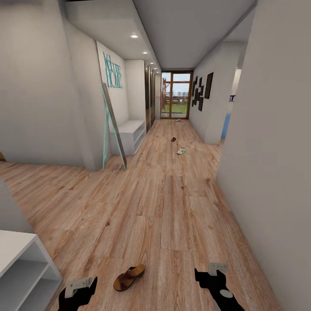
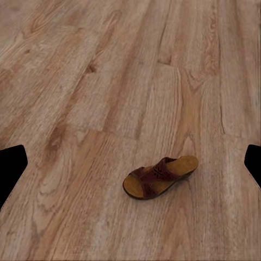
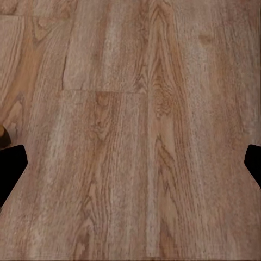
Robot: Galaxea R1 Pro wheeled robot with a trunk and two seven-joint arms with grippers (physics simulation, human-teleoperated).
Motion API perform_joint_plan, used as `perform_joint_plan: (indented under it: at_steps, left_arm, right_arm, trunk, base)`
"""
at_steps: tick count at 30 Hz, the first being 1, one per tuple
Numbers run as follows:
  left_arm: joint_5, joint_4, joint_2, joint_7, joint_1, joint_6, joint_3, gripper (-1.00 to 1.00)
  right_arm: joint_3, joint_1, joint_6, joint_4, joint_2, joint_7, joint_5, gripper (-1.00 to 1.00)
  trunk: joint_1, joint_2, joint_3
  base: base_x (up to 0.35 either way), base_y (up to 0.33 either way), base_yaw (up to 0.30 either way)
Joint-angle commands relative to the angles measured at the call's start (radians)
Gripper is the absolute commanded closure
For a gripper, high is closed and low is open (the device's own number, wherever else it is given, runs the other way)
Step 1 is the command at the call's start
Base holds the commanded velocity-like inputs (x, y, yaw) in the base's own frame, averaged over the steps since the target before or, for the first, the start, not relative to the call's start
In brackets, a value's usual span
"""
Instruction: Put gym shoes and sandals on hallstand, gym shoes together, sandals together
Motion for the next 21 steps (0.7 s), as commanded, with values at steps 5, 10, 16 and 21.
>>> perform_joint_plan:
  at_steps: [5, 10, 16, 21]
  left_arm:
    - [-0.017, -0.015, -0.005, 0.001, -0.002, -0.002, -0.004, -1.0]
    - [-0.036, -0.046, -0.009, 0.001, -0.014, -0.003, -0.008, -1.0]
    - [-0.044, -0.066, -0.013, 0.002, -0.034, 0.002, -0.01, -1.0]
    - [-0.047, -0.065, -0.015, 0.002, -0.052, 0.005, -0.011, -1.0]
  right_arm:
    - [-0.001, -0.003, -0.008, -0.005, -0.001, -0.004, 0.002, -1.0]
    - [-0.001, -0.003, -0.019, -0.013, -0.002, -0.007, 0.005, -1.0]
    - [-0.001, -0.002, -0.022, -0.012, 0.0, -0.008, 0.007, -1.0]
    - [0.001, -0.002, -0.024, -0.012, 0.001, -0.009, 0.008, -1.0]
  trunk:
    - [0.015, -0.028, -0.013]
    - [0.035, -0.063, -0.028]
    - [0.058, -0.105, -0.047]
    - [0.077, -0.14, -0.063]
  base:
    - [0.0, 0.0, 0.001]
    - [0.0, 0.0, 0.0]
    - [0.0, 0.0, 0.0]
    - [0.0, 0.0, 0.0]
